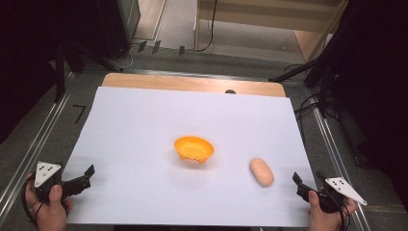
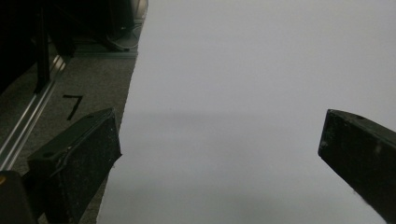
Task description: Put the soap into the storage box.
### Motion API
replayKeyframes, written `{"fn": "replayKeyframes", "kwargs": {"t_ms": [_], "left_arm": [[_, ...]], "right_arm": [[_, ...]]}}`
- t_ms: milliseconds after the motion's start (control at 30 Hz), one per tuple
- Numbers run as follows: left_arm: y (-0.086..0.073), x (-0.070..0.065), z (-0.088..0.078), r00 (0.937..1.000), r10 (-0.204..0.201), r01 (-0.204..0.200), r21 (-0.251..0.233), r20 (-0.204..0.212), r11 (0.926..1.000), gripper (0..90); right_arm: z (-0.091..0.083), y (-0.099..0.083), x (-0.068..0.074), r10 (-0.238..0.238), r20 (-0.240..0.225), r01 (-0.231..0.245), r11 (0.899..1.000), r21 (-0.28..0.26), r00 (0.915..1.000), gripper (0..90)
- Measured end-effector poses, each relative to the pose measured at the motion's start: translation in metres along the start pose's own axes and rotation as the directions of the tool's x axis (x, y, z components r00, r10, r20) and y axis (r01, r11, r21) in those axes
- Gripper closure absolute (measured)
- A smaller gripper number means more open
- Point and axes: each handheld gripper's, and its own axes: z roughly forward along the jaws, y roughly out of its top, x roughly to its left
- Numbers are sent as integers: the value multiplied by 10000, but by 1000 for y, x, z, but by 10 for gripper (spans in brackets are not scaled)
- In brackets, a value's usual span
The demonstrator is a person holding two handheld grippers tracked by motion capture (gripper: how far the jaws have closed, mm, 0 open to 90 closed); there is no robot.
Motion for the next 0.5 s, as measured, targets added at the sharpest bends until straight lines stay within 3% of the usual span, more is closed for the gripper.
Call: {"fn": "replayKeyframes", "kwargs": {"t_ms": [200, 333, 400, 500], "left_arm": [[0, 1, -1, 9999, -112, 112, -78, 69, 9999, 0], [0, 1, 0, 10000, -54, 54, -15, 48, 10000, 0], [0, 1, 0, 10000, -58, 58, 4, 47, 10000, 0], [0, 1, 0, 9999, -92, 92, 13, 56, 10000, 0]], "right_arm": [[5, 3, 3, -136, 396, 116, 9986, 516, 9991, 131], [10, 8, 7, -304, 893, 176, 9898, 1416, 9955, 132], [11, 10, 11, -269, 640, 166, 9876, 1562, 9976, 127], [12, 13, 14, -339, 617, 230, 9853, 1694, 9975, 126]]}}
